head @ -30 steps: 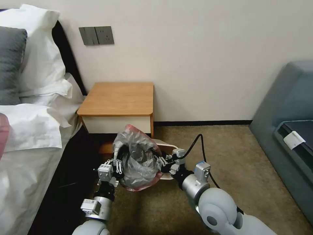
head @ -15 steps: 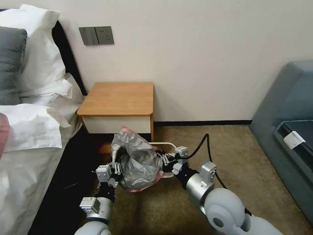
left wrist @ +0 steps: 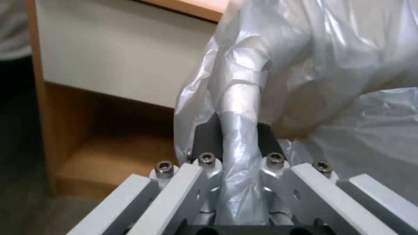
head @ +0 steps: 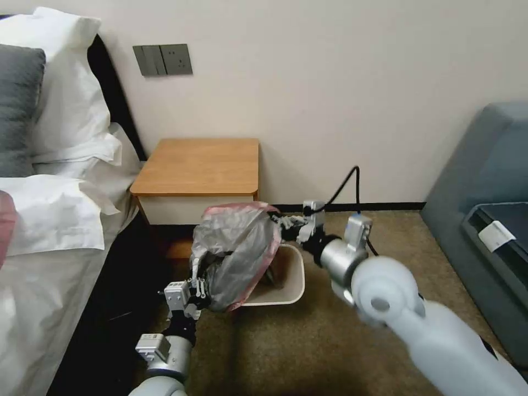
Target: Pick up the garbage bag from the table and place it over the trash can.
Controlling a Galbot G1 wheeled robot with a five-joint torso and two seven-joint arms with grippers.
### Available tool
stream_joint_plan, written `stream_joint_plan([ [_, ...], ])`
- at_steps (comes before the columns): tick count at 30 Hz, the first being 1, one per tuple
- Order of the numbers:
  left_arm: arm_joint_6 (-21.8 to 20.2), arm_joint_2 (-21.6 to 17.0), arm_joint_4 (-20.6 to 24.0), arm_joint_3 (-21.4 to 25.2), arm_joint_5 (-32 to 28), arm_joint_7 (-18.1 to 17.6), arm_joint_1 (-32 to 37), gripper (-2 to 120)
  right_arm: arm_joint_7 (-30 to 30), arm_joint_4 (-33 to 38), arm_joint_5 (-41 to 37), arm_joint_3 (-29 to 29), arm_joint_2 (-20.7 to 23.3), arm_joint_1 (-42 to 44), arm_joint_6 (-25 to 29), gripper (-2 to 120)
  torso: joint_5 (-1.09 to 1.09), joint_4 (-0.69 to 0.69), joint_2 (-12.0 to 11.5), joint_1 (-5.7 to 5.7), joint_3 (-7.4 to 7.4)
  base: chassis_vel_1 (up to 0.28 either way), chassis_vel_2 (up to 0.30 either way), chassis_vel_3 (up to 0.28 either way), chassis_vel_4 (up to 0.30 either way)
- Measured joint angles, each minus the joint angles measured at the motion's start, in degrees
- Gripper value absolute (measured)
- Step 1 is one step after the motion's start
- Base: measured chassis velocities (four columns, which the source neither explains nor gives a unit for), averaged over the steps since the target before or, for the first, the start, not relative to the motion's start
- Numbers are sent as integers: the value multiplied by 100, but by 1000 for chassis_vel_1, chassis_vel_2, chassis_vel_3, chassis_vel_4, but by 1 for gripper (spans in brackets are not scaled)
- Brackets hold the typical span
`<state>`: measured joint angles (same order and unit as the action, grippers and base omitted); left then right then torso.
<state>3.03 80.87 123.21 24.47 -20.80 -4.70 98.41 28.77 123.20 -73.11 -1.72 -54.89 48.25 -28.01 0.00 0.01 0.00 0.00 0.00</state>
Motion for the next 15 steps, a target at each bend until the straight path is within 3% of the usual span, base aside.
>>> stream_joint_plan([
  [6, -18, 53, -2, 131, -519, 192, -64, 5, 606, -9, -1251, 473, 200, -88, -572, 0, 0, -1, 0, 0, 0, 0, 0, 0, 0],
  [15, -116, 100, -40, 417, -1267, 607, -183, 5, 743, 70, -2592, 1259, 565, 224, -1084, 0, 1, 0, 0, 0, -1, 0, 0, 0, 0],
])
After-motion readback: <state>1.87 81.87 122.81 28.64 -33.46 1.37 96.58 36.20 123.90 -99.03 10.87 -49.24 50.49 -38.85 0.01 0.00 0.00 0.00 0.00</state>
